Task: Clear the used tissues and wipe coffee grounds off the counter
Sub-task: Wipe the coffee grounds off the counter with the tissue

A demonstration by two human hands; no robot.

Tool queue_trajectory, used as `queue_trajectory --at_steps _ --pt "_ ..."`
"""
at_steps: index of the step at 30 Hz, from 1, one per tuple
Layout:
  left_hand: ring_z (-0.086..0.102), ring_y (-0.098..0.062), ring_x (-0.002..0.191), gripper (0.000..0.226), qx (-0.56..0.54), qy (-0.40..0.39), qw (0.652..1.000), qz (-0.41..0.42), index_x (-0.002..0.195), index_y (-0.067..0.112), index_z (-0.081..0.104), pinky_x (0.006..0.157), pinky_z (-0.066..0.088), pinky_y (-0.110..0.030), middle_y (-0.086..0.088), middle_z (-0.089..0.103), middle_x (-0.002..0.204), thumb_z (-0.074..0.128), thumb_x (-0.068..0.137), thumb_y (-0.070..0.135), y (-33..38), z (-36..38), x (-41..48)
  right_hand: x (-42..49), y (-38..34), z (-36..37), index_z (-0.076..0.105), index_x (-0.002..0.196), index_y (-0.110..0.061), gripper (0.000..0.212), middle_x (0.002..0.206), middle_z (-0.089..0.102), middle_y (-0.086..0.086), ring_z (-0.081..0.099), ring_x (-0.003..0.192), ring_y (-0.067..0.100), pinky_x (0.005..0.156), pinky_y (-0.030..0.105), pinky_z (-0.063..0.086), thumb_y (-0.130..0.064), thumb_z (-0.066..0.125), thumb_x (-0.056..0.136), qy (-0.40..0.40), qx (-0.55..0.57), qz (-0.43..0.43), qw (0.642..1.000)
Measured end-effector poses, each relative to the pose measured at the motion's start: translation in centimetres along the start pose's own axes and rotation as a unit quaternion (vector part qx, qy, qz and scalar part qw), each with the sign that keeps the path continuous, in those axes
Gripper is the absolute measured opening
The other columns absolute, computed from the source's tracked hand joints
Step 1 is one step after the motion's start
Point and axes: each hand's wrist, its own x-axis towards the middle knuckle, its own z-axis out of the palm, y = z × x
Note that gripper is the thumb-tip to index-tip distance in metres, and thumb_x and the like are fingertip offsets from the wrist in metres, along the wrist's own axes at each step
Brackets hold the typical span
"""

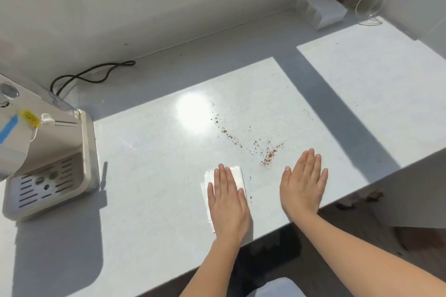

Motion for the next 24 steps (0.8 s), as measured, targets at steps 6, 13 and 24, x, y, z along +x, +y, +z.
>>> queue_trajectory --at_steps 6,13,24 --pt "-0.009 -0.009 0.144 0.055 0.001 0.062 0.99 -0.124 0.15 0.011 0.005 0.119 -0.004 -0.035 0.0 -0.002 0.16 0.024 0.099 0.021 -6.2 -2.3 -1.5 1.3 2.2 -0.6 0.032 0.143 -0.004 0.056 0.147 0.037 0.014 0.035 0.132 0.031 0.111 0.045 0.024 -0.033 0.04 0.097 0.022 0.031 -0.048 0.998" --pt "0.014 -0.025 0.146 0.062 0.073 0.079 0.984 -0.14 0.147 0.001 0.018 0.117 0.014 -0.044 -0.012 0.016 0.158 0.014 0.092 0.028 -7.7 -2.8 -3.6 2.4 3.3 -0.4 0.044 0.132 -0.005 0.042 0.139 0.044 0.011 0.039 0.129 0.029 0.107 0.044 0.033 -0.022 0.046 0.093 0.06 0.045 -0.074 0.994" --pt "-0.004 -0.019 0.146 0.059 0.085 0.016 0.996 -0.024 0.149 0.007 0.004 0.118 -0.005 -0.036 -0.006 -0.002 0.158 0.013 0.096 0.031 0.8 1.0 -1.0 2.8 4.0 -0.2 0.045 0.131 -0.003 0.041 0.139 0.042 0.011 0.037 0.132 0.028 0.112 0.043 0.027 -0.02 0.046 0.093 0.068 0.059 -0.098 0.991"
